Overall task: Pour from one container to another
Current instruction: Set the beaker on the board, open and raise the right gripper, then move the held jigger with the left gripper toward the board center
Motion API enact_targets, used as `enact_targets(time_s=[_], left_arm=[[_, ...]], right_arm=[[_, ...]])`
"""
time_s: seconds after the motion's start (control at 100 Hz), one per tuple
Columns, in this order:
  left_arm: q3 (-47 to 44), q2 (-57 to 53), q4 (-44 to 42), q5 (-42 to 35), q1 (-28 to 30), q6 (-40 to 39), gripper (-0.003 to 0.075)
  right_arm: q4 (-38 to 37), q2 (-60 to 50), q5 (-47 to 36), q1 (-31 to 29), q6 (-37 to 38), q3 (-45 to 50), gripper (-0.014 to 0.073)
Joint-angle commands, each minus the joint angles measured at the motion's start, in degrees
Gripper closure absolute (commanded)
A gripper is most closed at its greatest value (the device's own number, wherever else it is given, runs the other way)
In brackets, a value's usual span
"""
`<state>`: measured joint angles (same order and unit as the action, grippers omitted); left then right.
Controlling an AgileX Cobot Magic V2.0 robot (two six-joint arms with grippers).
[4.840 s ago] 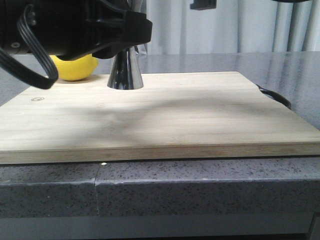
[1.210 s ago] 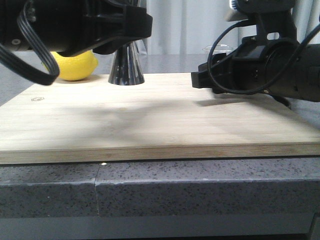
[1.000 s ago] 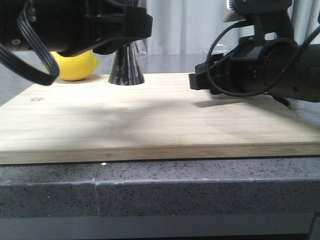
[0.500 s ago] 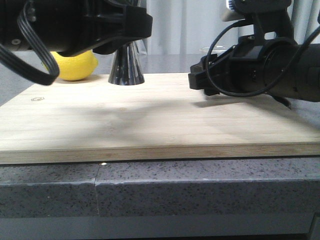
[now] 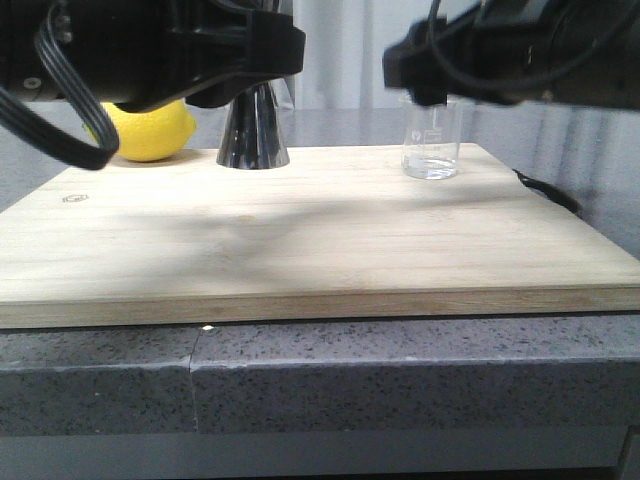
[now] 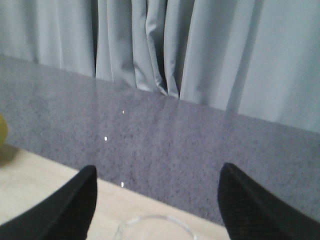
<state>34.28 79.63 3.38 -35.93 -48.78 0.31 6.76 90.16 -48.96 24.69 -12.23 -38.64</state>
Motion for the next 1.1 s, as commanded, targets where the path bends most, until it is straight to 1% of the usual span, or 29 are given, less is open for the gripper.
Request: enact_targets(time_s=[0.0,0.27,0.53,0.74,0.86,1.09], left_arm=[[1.7,-1.5,-0.2,-6.2,-0.3,-0.3,0.0554],[1.7,-1.5,-0.2,-6.7,0.0,1.8,0.0554],[1.7,-1.5,-0.6,-6.6,4.5,1.8,0.0554],[1.7,-1.5,-3.4,-6.6,9.0,1.8,0.0554],[1.7,-1.5,-3.4,-6.6,11.1,1.8,0.0554],[1.7,-0.3,-3.4,-7.9,12.4,1.0,0.0554]], right_arm=[[-0.7,-5.0,-3.5,-0.4,-0.6,-2.4,0.0130],[-0.9,-14.7,-3.0,-0.4,-0.6,-4.7,0.0130],[-2.4,-21.9,-2.6,-0.4,-0.6,-4.7,0.0130],[-2.7,-23.5,-2.2,-0.4,-0.6,-4.7,0.0130],[-2.7,-23.5,-2.1,-0.4,-0.6,-4.7,0.0130],[-2.7,-23.5,-2.1,-0.4,-0.6,-4.7,0.0132]])
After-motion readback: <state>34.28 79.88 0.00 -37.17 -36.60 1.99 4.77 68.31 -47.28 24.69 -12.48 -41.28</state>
